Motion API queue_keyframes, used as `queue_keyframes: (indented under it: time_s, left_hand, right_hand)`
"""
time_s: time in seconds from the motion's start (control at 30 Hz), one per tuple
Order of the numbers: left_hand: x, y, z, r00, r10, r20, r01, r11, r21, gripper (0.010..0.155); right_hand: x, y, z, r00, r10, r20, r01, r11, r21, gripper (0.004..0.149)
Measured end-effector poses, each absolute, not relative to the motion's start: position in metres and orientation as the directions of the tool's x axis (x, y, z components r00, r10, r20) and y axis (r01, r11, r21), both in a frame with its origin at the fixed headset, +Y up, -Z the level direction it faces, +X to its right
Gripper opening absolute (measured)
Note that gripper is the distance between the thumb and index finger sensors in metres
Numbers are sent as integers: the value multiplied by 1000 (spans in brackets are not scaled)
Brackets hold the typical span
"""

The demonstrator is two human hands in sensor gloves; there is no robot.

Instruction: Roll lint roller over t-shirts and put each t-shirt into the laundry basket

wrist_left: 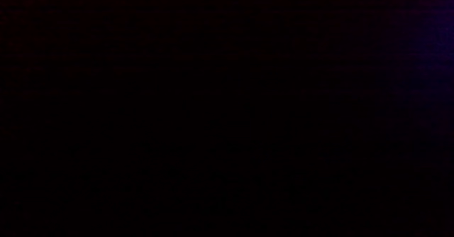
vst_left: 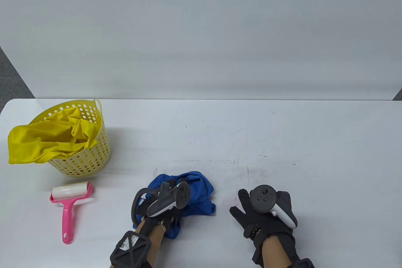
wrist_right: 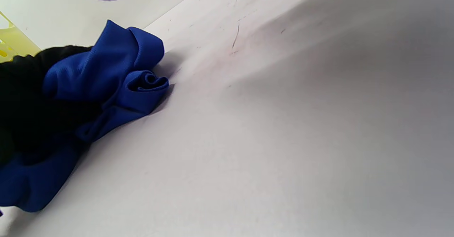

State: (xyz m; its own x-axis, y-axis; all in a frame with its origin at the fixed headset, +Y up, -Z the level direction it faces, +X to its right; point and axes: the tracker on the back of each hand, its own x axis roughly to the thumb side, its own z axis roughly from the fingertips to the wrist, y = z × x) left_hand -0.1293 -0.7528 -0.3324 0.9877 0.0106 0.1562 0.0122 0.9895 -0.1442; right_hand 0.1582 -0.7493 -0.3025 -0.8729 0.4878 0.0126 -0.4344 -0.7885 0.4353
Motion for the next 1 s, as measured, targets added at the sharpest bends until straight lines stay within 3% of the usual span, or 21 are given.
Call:
queue_keyframes:
  time_s: [0.1,0.2,0.37,0.5,0.63,0.7,0.73,0.8,0.87,1.0]
  left_hand:
    - [-152,-733,-328,990,39,132,-33,998,-49,75]
    - [-181,-689,-317,995,-16,97,4,993,121,75]
    - [-245,-588,-305,984,-143,-108,175,902,394,74]
    - [-293,-548,-320,903,-256,-345,388,831,399,76]
    - [-335,-548,-345,872,-187,-452,361,870,336,79]
    - [-351,-562,-361,844,-150,-515,291,934,205,85]
    - [-359,-572,-371,823,-140,-550,208,976,64,91]
    - [-366,-585,-378,832,-35,-553,9,999,-50,104]
    - [-364,-588,-377,861,148,-486,-102,988,119,97]
    - [-339,-575,-371,930,32,-367,23,989,144,91]
  right_hand:
    - [157,-748,-301,-881,473,26,-416,-799,434,73]
    - [155,-747,-302,-868,495,34,-434,-790,432,73]
    - [153,-752,-304,-895,445,35,-386,-811,441,73]
    - [151,-752,-305,-897,440,41,-380,-816,437,73]
    - [147,-750,-305,-901,429,68,-363,-829,424,73]
    - [146,-749,-305,-907,415,73,-351,-840,413,72]
    - [145,-749,-305,-911,404,79,-339,-846,412,72]
    - [144,-748,-305,-913,400,87,-332,-848,413,72]
    - [142,-745,-304,-912,397,101,-329,-857,396,72]
    - [137,-742,-303,-914,385,131,-314,-873,374,72]
